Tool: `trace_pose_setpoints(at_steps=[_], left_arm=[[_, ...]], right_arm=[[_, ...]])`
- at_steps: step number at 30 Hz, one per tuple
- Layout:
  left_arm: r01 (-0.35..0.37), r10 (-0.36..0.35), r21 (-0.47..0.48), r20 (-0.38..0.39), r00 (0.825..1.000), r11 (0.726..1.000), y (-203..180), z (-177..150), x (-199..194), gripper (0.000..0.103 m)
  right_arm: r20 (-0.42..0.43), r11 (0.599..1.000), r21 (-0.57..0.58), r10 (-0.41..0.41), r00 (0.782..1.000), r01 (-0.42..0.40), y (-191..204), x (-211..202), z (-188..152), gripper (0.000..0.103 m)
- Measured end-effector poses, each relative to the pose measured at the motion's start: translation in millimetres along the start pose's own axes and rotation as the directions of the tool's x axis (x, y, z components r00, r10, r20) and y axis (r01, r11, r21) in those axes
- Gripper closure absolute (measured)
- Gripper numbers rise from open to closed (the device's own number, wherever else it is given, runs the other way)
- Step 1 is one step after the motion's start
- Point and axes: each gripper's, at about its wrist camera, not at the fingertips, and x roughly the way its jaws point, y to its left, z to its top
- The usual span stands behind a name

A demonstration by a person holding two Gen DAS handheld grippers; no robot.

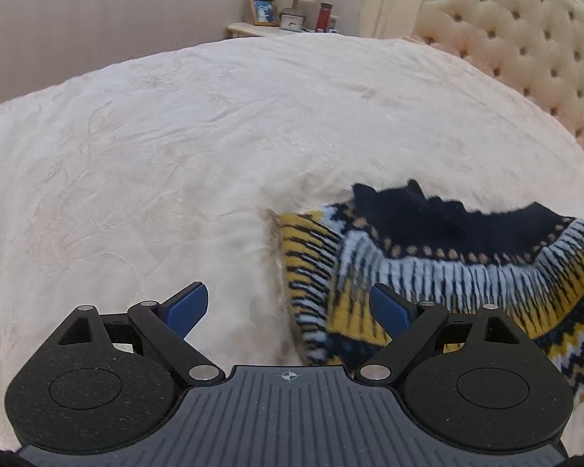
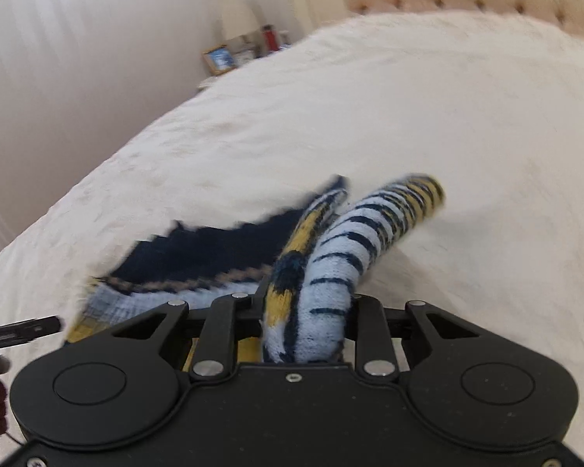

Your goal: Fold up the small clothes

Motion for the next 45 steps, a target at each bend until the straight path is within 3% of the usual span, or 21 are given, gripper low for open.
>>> trace_pose_setpoints(at_steps=[7,11,13,16,18,21,23,25,31,34,36,41,45], left_arm=[[0.032,-0.032,-0.054,-0.009,0.999,0.998,22,8,-1,0.012],[0.039,-0.039,-0.081,0.001,0.999,0.996,31,11,-3,0.012],[0.040,-0.039,-0.100,0.005,0.999,0.994,36,13,-5,0.012],[0.046,-0.045,-0.133,0.011,0.999,0.990,44,16,-6,0.012],[0.049,-0.048,-0.153,0.014,0.999,0.987,49,16,-6,0.012],[0.067,-0.066,-0.170,0.008,0.998,0.983,54,17,-3,0.012],[0.073,-0.073,-0.176,0.009,0.997,0.982,56,17,-2,0.012],[0.076,-0.074,-0.180,0.014,0.997,0.981,59,17,-4,0.012],[0.111,-0.109,-0.176,0.024,0.994,0.978,54,18,-8,0.012],[0.138,-0.137,-0.135,0.016,0.990,0.981,40,17,-9,0.012],[0.161,-0.162,-0.108,0.000,0.987,0.981,31,15,-8,0.012],[0.263,-0.270,-0.114,-0.053,0.961,0.958,16,8,3,0.012],[0.351,-0.362,-0.126,-0.074,0.929,0.928,6,2,15,0.020]], right_arm=[[-0.032,0.980,-0.163,0.105,0.994,-0.109,102,26,-7,0.070],[-0.082,0.971,-0.161,0.168,0.982,-0.179,139,48,-26,0.071],[-0.100,0.966,-0.190,0.162,0.982,-0.178,155,58,-36,0.071],[-0.110,0.949,-0.292,0.092,0.990,-0.120,182,69,-49,0.069],[-0.113,0.938,-0.336,0.052,0.992,-0.088,194,79,-56,0.059],[-0.088,0.936,-0.319,0.128,0.988,-0.150,194,75,-59,0.050],[-0.062,0.935,-0.284,0.203,0.977,-0.212,188,66,-56,0.049],[-0.020,0.939,-0.264,0.225,0.974,-0.222,179,55,-51,0.049],[0.073,0.971,-0.163,0.190,0.979,-0.177,137,25,-44,0.048],[0.082,0.976,-0.186,0.126,0.989,-0.110,129,15,-54,0.048],[0.090,0.972,-0.202,0.137,0.987,-0.116,126,4,-66,0.047],[0.112,0.923,-0.347,0.218,0.969,-0.168,142,-22,-98,0.029],[0.078,0.850,-0.508,0.206,0.975,-0.139,169,-18,-121,0.029]])
